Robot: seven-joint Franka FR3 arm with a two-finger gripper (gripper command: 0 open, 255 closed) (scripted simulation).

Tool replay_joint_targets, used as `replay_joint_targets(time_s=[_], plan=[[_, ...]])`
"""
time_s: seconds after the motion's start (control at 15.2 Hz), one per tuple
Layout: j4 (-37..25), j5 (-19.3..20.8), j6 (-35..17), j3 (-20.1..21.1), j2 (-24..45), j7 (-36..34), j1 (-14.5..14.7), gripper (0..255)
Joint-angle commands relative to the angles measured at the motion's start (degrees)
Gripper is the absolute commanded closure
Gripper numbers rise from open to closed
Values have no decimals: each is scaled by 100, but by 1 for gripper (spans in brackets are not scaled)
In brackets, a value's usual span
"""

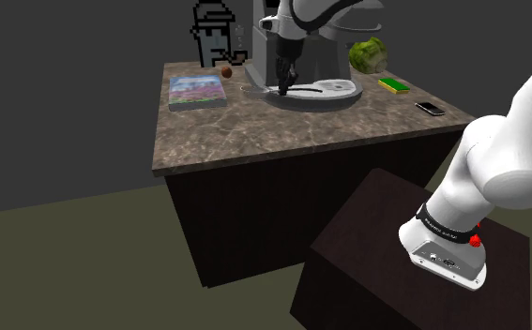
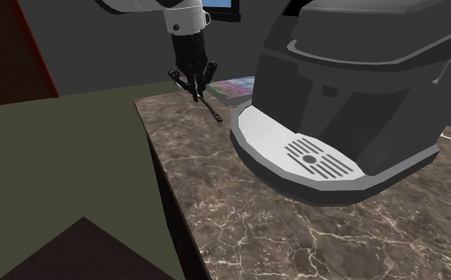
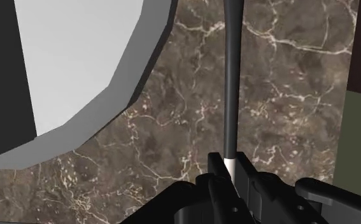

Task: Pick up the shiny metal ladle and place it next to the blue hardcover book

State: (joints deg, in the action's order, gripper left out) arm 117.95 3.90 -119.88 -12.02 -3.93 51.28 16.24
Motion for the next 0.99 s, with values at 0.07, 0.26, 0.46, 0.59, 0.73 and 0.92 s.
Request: replay_joint_targets(time_s=[0.07,0.26,0.46,0.59,0.73,0.92], plan=[[-621,-96,125,136,516,-227,134,255],[-1302,-173,284,243,1056,-413,241,255],[-2071,-237,496,337,1628,-588,337,255],[-2645,-274,671,392,2036,-698,394,255],[-3282,-307,880,441,2472,-803,447,255],[-3773,-332,1001,477,2848,-886,486,255]])
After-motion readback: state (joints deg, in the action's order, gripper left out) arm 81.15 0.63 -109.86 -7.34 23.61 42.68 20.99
